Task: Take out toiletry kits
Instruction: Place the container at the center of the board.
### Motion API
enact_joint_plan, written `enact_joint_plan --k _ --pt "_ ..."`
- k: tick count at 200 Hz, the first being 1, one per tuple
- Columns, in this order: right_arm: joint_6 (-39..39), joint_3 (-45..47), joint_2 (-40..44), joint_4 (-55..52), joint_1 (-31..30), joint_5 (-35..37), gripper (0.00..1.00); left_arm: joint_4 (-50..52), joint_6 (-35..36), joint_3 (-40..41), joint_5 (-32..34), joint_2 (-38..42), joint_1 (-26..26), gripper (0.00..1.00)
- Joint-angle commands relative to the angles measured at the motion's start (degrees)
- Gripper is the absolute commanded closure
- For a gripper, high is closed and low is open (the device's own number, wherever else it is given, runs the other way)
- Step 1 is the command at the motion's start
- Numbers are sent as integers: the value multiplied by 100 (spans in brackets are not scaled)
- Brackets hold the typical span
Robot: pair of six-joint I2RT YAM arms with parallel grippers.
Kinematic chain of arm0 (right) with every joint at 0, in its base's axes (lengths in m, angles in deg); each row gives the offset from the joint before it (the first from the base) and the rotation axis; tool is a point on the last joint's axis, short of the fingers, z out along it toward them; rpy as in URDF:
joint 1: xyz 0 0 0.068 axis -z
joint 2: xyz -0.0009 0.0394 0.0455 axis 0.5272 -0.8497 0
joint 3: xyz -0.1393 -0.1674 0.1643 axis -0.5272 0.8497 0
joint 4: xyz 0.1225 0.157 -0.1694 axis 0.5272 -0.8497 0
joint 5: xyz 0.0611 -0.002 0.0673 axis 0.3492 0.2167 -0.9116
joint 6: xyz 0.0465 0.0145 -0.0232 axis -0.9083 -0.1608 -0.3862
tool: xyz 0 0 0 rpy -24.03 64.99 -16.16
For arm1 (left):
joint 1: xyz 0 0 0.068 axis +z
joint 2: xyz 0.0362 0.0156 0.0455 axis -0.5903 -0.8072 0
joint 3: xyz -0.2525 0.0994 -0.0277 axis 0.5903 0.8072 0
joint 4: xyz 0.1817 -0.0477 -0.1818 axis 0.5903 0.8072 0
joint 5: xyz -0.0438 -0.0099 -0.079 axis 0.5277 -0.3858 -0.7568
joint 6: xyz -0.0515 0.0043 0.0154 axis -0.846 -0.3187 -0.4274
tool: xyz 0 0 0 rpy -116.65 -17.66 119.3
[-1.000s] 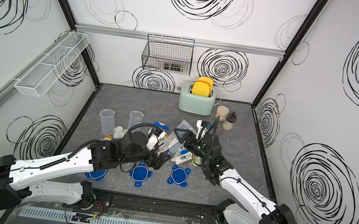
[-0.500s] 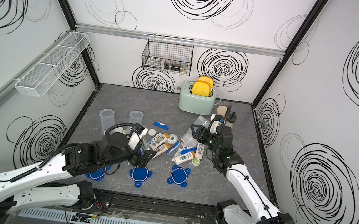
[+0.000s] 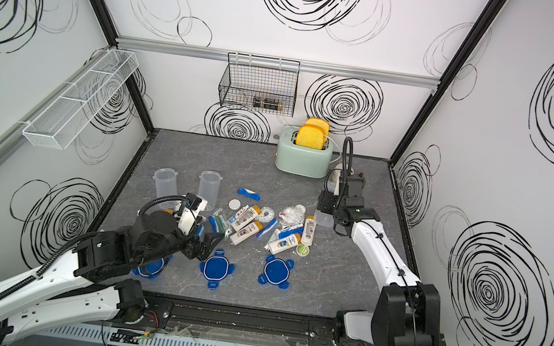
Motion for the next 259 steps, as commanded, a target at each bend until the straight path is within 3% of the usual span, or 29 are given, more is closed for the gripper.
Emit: enact_joint_plan --k 1,69,112,206,259 --pt "467 -349 -346 -594 157 261 39 -170 -48 19 -34 -54 34 4" --pt "407 -1367 -2103 -1618 119 783 45 -167 -55 28 -85 -135 173 4" --pt "362 -1302 -2306 -1419 22 716 42 -167 -50 28 -69 -178 208 4" --pt "361 -1305 -2474 -1356 -118 578 20 -159 -49 18 -84 -284 366 4" --pt "317 -1261 -2238 -1356 -253 597 15 -152 -55 28 -59 -293 371 4"
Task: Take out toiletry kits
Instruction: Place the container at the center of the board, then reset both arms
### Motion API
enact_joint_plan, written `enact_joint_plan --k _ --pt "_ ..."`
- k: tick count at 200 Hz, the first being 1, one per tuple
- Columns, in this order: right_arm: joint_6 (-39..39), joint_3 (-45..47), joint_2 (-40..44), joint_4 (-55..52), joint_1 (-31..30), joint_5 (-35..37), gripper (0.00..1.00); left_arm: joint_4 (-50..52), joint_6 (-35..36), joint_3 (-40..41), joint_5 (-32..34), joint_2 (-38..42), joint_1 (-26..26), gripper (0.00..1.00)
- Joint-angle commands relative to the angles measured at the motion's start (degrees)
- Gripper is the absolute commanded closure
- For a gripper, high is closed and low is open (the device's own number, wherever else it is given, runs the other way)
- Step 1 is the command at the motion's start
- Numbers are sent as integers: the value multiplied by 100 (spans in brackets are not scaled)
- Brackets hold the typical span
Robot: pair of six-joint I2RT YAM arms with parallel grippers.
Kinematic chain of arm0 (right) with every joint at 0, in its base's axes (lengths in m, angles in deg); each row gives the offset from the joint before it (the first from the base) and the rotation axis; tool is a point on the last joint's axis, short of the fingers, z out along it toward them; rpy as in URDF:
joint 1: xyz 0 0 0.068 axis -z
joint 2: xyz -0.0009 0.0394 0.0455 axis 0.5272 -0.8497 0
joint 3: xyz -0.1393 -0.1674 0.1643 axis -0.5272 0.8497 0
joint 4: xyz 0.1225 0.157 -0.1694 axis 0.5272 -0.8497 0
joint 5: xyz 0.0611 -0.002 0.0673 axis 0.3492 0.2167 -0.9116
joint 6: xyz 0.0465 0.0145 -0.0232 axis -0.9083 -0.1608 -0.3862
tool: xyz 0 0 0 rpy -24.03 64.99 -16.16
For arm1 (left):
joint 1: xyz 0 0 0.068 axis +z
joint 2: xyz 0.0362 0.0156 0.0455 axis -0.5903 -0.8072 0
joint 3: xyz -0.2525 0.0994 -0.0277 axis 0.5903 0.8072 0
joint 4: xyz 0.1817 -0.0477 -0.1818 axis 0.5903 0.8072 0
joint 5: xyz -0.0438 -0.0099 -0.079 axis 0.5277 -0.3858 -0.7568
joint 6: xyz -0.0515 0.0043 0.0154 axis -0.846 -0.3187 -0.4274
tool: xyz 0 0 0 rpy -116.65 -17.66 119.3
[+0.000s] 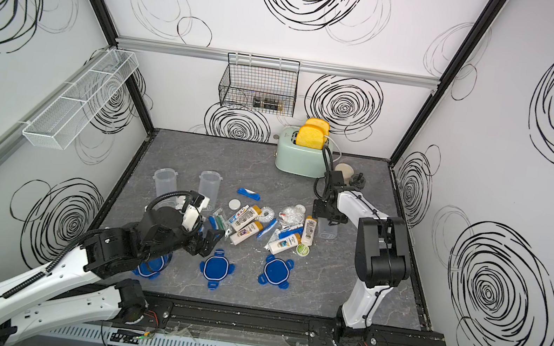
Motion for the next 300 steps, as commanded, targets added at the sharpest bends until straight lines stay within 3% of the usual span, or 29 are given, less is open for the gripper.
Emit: enact_joint_plan --k 1,34,62,85,101,107,128,150,169,197,218,259,273,300 --pt "24 -24 233 -82 -68 3 15 -140 -35 24 38 -7 41 4" --pt "51 95 937 -20 -113 50 15 -147 -35 24 112 -32 52 4" --pt "74 507 2184 392 -125 121 13 -148 -44 11 293 -8 82 4" --pt "142 1116 3410 1117 -152 222 9 -220 -18 -20 680 65 191 4" --pt "147 1836 4356 1987 -118 440 0 -429 -73 24 1050 204 375 4" --pt "126 2122 4701 2339 -101 525 2 -554 -116 71 1330 257 439 4" --pt "131 3149 5808 3322 29 615 2 -1624 361 343 1768 382 678 4" --pt "80 4289 6733 4456 197 867 2 -3038 696 884 1352 450 1277 4" --pt "-22 4980 7227 4887 329 1103 2 -4546 996 1678 1652 364 1439 4" --pt "-75 5648 7543 5172 555 1518 2 -5728 1630 2345 2484 -32 1569 4" --pt "-153 5994 7573 5418 832 1632 2 -6335 2013 2807 2703 -98 1773 4" --pt "-57 6381 7179 5983 1219 1550 2 -8368 2924 4116 2632 -231 2068 4" --pt "-236 6528 6884 6232 1296 1743 2 -8792 3057 4281 2739 -540 2129 4" --pt "-451 6847 6085 7212 1452 2008 2 -9475 3057 4431 2277 -1289 2602 4"
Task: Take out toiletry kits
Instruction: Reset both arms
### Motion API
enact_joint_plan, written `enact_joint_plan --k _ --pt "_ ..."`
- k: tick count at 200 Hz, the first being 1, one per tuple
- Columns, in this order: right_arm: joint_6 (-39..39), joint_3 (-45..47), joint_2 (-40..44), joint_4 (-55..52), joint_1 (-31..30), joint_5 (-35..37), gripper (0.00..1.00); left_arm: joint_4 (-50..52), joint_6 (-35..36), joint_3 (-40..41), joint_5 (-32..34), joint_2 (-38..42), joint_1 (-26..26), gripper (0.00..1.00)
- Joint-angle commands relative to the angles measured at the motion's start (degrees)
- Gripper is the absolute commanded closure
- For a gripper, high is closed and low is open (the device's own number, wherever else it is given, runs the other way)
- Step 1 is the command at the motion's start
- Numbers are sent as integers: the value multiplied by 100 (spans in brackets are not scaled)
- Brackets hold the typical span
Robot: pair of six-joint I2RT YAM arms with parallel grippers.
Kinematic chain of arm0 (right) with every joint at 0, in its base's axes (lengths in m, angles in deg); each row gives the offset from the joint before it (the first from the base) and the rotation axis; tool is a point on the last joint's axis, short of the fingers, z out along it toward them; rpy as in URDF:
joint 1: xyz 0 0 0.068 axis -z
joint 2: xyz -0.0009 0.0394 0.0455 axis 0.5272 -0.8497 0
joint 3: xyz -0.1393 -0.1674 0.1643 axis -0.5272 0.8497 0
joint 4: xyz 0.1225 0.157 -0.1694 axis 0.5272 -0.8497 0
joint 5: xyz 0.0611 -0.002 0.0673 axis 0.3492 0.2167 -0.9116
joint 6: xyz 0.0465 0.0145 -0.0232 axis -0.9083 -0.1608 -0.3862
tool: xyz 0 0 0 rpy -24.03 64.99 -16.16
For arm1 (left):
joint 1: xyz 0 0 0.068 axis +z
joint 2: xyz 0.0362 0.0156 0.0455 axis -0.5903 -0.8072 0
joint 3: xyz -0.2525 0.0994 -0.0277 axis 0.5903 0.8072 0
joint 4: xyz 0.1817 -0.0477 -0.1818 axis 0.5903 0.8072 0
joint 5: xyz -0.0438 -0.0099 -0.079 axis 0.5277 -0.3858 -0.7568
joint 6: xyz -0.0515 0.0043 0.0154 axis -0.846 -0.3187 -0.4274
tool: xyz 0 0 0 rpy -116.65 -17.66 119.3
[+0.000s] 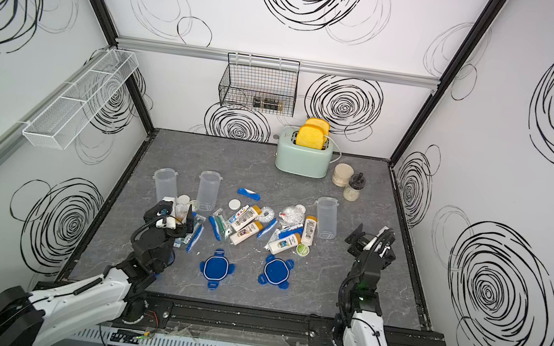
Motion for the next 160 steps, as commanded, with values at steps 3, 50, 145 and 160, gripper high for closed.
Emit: enact_joint_plan --k 3,50,145,160 --pt "-178 222 -583 1071 135 388 2 -1605 287 113 -283 -537 444 4" --pt "-289 75 -1691 2209 358 154 2 -2263 -11 -100 -1462 -1354 1581 4" --pt "-136 27 -3512 4349 254 -392 2 -2952 -384 -916 -2730 -3302 2193 4" --pt "-92 -114 -3442 3978 202 -509 2 -2920 -401 -941 -2838 -3305 2251 4"
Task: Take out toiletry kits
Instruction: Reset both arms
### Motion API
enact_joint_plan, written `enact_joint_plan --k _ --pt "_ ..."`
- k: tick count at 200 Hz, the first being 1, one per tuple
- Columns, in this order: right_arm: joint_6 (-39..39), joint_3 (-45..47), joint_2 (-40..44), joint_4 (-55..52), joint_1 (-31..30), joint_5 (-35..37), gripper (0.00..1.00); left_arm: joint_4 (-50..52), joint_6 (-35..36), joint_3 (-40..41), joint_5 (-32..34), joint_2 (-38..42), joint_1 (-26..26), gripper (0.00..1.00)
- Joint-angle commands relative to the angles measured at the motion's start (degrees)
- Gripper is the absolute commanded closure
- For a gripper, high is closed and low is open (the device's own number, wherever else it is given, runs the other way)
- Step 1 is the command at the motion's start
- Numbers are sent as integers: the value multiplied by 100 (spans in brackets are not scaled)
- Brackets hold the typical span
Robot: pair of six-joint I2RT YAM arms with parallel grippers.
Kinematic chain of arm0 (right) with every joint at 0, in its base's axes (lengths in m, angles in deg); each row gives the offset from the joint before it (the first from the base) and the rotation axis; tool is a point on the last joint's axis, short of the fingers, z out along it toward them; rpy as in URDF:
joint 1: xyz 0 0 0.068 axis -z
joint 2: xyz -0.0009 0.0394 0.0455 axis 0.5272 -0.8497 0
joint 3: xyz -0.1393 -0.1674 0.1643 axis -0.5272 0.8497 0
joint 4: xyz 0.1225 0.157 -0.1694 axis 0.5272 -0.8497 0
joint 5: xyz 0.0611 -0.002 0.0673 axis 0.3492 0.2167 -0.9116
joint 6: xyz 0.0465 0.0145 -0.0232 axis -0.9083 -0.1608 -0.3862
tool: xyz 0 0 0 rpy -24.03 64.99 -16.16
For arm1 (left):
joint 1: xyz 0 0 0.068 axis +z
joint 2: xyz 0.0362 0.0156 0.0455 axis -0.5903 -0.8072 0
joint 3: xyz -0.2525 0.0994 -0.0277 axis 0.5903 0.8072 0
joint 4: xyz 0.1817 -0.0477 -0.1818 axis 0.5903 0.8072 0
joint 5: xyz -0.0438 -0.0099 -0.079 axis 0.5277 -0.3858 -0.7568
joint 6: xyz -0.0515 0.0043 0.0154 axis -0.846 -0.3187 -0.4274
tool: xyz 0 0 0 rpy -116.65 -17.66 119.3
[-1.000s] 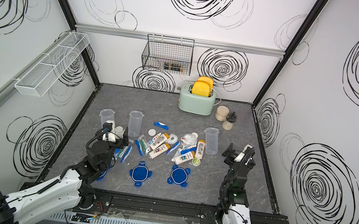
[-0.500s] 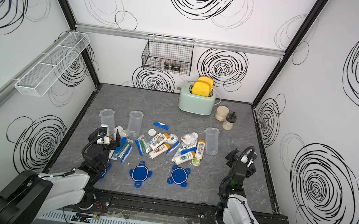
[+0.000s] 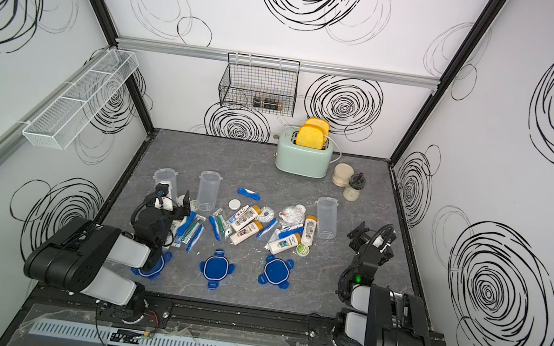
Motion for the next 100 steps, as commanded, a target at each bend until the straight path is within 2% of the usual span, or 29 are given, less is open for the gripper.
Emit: enact_joint_plan --k 1,22,43,55,61,69,83,100 --pt "227 -145 21 270 -112 -221 2 -221 -78 -130 -421 39 124 4" --pt "500 -342 -186 190 -193 -541 2 -235 -73 -122 -406 41 114 4" --pt "1168 -498 -670 413 -503 -1143 2 -286 -65 -95 -348 41 89 4" --pt "1617 -348 -1558 1947 -795 -524 2 -318 -48 -83 -299 38 64 4" --pt "1657 -312 -1780 2367 -832 -469 2 -323 -54 -75 -298 41 66 4" --pt "1606 -432 -1610 1805 -793 -554 2 -327 -53 -82 -289 41 55 4" --pt "1148 -1232 -1180 -491 -625 -833 2 -347 -47 -69 -271 41 46 4" --pt "1380 -1048 -1463 373 -571 -969 2 -358 -46 -60 -254 41 44 4"
